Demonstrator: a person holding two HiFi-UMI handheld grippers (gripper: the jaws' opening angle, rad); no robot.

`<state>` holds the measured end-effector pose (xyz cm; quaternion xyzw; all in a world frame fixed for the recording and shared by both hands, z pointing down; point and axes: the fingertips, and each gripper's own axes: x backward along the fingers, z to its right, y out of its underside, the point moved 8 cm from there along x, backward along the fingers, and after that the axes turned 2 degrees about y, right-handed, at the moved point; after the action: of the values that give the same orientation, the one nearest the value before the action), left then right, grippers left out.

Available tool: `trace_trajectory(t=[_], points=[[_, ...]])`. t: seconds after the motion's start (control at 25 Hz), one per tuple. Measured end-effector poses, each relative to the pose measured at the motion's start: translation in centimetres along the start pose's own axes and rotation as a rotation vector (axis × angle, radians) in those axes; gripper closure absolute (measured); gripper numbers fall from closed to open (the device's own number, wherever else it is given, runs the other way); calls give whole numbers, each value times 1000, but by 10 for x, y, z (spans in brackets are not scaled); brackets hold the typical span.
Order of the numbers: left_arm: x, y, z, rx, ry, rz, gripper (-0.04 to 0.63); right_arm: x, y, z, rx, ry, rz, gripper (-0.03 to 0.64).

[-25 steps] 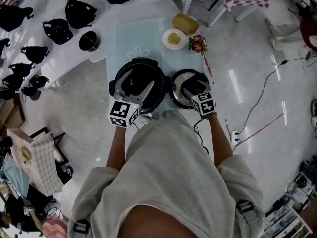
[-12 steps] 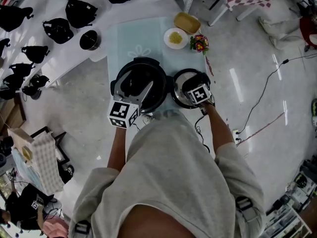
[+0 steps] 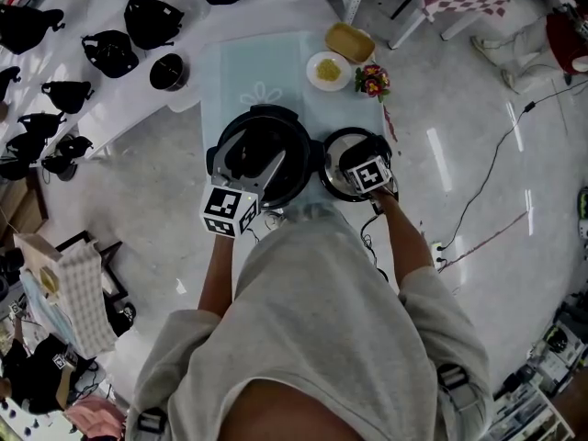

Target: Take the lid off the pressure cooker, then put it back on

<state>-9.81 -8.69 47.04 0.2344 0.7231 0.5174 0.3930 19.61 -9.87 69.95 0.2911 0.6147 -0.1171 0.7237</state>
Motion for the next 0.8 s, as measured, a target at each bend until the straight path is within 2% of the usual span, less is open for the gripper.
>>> trace_trajectory(t=[0.32, 0.64, 0.8], points=[[13, 4, -4, 2, -23, -1, 265, 16, 8, -6, -23, -22, 25, 345], [9, 4, -1, -3, 8, 3, 267, 83, 18, -17, -10, 4, 220, 345], [4, 2, 0, -8, 24, 9, 267, 124, 28, -20, -55, 26, 333, 345]])
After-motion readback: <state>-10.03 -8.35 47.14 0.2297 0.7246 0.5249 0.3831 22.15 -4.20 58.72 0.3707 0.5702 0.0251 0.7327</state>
